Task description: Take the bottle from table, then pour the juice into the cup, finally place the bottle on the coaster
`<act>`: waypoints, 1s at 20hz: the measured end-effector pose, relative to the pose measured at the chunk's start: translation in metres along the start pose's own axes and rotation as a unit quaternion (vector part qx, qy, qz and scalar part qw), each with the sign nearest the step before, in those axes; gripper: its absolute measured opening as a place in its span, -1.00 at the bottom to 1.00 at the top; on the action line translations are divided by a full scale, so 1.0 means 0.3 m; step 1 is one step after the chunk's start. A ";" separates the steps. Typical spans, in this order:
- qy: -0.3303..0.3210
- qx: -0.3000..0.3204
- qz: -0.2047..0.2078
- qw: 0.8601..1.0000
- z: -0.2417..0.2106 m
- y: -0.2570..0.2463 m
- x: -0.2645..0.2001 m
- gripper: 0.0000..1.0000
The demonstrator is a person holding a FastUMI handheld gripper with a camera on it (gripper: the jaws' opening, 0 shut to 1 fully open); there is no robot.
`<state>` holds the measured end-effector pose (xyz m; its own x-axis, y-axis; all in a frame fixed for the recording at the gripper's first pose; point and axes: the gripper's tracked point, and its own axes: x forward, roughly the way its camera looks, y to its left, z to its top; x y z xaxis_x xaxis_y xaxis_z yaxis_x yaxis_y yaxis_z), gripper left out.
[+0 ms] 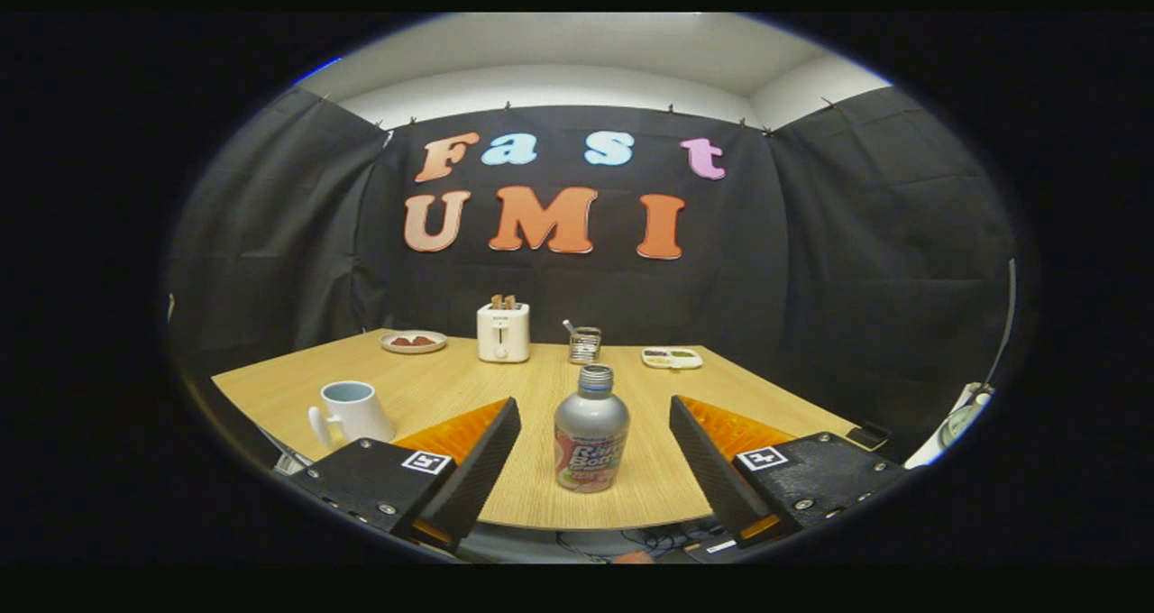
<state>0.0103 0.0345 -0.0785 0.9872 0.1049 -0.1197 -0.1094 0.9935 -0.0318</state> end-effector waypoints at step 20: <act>0.065 -0.001 -0.021 0.998 -0.286 0.006 0.211 0.99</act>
<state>0.0628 0.0392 -0.1714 0.9678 0.0559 -0.2455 -0.0683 0.9968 -0.0421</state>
